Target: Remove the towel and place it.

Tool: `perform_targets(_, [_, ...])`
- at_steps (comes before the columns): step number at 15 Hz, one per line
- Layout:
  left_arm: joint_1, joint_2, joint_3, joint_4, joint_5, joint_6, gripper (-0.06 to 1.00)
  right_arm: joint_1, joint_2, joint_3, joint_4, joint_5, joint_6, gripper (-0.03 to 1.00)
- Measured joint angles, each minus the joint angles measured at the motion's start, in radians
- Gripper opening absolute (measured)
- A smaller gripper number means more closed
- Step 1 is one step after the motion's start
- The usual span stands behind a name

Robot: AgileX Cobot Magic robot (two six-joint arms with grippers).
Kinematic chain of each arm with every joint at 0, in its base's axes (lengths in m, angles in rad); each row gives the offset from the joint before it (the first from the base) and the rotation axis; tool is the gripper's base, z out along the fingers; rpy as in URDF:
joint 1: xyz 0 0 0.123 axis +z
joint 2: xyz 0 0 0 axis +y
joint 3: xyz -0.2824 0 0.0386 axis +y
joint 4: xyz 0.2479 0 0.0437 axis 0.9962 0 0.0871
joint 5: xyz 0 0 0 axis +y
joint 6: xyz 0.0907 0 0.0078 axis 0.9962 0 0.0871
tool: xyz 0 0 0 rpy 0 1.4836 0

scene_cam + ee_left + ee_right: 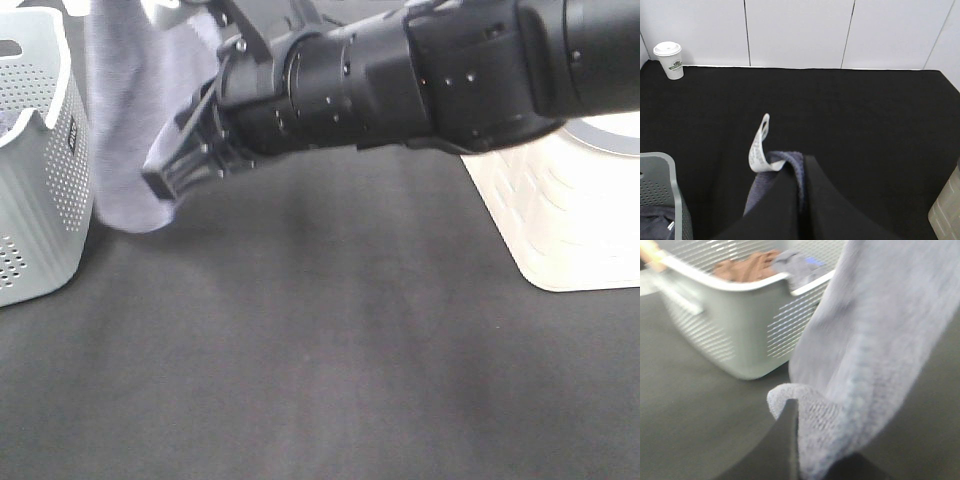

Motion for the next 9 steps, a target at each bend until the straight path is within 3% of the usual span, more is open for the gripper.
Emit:
perform_targets(3, [0.0, 0.0, 0.0, -0.006, 0.015, 0.008, 0.0, 0.0, 0.0, 0.042, -0.081, 0.078, 0.013, 0.02])
perform_targets(4, [0.0, 0.0, 0.0, -0.025, 0.032, 0.008, 0.0, -0.015, 0.0, 0.046, -0.241, 0.163, 0.137, 0.02])
perform_targets(5, [0.0, 0.0, 0.0, -0.025, 0.032, 0.008, 0.0, -0.015, 0.0, 0.046, -0.241, 0.163, 0.137, 0.02])
perform_targets(6, [0.0, 0.0, 0.0, -0.04, 0.05, 0.008, 0.0, -0.084, -0.009, 0.041, -0.537, 0.299, 0.409, 0.02])
perform_targets(9, [0.0, 0.003, 0.004, -0.05, 0.052, 0.008, 0.0, -0.21, -0.01, -0.065, -1.019, 0.532, 0.845, 0.02])
